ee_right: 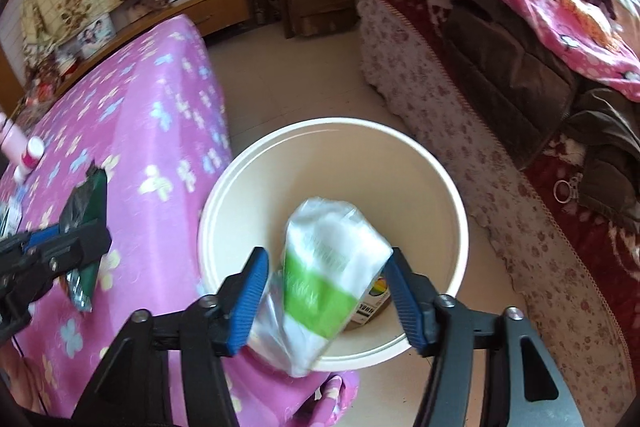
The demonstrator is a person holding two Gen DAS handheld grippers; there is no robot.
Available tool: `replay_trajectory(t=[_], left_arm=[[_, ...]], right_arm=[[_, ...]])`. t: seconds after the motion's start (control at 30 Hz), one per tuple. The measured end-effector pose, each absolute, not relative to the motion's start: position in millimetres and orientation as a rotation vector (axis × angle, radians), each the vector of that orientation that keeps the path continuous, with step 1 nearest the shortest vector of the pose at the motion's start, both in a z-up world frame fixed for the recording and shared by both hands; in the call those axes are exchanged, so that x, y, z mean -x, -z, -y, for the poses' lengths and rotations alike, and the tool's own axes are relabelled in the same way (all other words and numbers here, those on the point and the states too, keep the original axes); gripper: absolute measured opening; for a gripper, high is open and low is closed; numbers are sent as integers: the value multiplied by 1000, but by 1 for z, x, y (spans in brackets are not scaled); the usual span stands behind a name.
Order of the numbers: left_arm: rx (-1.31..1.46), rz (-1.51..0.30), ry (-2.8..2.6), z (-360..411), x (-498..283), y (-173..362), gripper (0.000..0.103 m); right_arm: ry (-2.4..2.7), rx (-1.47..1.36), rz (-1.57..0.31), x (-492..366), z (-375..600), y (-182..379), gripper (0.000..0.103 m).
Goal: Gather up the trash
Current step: 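Carry both packets over the bin and open both grippers, then move both tools back toward the remaining trash on the table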
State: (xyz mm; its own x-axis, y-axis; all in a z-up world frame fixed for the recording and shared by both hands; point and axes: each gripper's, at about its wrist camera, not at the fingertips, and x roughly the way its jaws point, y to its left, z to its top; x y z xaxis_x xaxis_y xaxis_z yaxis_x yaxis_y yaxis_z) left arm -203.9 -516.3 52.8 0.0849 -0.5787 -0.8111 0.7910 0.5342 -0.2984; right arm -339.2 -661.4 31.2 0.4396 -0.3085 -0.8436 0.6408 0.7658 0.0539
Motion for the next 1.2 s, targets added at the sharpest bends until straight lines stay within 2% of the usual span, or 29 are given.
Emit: replay_trajectory(t=[0.07,0.13,0.63,0.93,1.2], left_arm=[[-215,-1088,1052,516,202,-51,48],[-190,-1090,1052,513,200,-51,53],[-211,-1084,1021,488,198,-46,53],[-202,-1117,1081,509,216,-28,52],[-134,-1115,1129,520,217,-44,53]], right_arm=[[623,-422,-934,342,666,-32,68],[632,-434,-931,344,668,-32,69],[615,-470,-938,348,666,-30,69],[637,-468,-912,356,673,-39,69],[656,-484,-896,363,680,-44,69]])
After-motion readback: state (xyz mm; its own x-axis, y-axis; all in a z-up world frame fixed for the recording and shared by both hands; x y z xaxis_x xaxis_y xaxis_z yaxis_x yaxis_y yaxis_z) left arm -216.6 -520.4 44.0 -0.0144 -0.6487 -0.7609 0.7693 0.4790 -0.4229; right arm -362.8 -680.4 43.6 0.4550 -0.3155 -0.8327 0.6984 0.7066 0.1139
